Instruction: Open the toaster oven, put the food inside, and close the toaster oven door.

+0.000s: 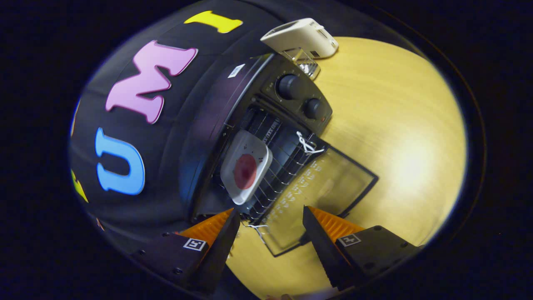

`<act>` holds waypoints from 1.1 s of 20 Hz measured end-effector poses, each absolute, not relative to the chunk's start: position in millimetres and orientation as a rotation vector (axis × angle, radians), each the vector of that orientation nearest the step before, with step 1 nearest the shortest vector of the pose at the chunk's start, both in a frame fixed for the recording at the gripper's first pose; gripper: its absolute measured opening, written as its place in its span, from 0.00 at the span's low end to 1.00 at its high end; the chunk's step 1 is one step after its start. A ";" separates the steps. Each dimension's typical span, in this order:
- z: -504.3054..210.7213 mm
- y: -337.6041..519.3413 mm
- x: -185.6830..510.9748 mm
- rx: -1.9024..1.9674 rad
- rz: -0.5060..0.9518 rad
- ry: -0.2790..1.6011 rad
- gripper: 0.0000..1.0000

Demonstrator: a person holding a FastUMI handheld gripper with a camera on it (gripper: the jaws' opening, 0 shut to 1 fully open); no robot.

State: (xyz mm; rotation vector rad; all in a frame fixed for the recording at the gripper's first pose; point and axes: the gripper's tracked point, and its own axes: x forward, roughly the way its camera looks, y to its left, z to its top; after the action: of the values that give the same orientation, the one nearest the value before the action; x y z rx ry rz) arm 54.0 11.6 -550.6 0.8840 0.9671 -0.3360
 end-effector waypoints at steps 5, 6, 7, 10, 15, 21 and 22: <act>-564.6 7.2 -6.2 0.384 -0.170 1.076 0.99; -571.4 12.9 -16.0 0.299 -0.123 1.099 0.99; -580.3 18.3 -25.1 0.220 -0.088 1.118 0.99; -606.5 24.9 -40.7 0.066 -0.025 1.176 1.00; -640.4 27.5 -35.0 0.019 -0.055 1.212 1.00; -667.3 23.8 -12.4 0.014 -0.083 1.202 1.00; -667.6 23.2 -16.1 0.007 -0.086 1.229 1.00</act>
State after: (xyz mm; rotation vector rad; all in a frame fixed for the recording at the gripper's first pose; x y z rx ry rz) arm -16.1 23.2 -667.6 0.0073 1.2291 -0.0864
